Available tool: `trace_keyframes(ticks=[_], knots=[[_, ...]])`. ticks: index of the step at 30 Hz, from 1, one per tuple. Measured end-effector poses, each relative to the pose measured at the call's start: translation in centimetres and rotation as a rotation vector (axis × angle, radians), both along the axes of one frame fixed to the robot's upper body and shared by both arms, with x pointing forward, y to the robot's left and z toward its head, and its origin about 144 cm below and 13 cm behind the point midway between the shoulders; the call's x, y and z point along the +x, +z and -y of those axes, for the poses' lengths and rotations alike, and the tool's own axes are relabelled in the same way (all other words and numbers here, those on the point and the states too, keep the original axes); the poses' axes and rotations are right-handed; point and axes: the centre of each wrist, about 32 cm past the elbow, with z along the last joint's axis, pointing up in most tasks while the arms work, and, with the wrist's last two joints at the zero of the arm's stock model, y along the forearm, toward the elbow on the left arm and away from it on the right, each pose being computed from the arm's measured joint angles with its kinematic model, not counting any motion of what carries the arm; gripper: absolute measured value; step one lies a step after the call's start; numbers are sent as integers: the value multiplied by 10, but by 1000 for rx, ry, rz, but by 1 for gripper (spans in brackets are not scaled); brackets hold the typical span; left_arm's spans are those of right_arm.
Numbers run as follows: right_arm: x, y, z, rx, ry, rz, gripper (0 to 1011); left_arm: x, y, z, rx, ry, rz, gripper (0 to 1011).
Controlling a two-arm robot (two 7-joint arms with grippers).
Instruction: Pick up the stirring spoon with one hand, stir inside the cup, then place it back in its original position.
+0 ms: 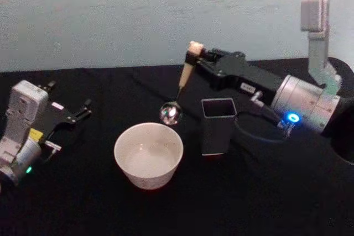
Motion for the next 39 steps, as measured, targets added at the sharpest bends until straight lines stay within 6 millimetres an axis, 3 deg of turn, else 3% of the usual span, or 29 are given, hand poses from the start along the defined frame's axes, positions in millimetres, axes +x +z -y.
trace_keyframes(ticks=[22,39], knots=[[-5,-31,-30,-65,59,-17,218,0,0,0,0,0,0,1001],[-3,-40,-33,-87,42,-38,218,0,0,0,0,0,0,1001]])
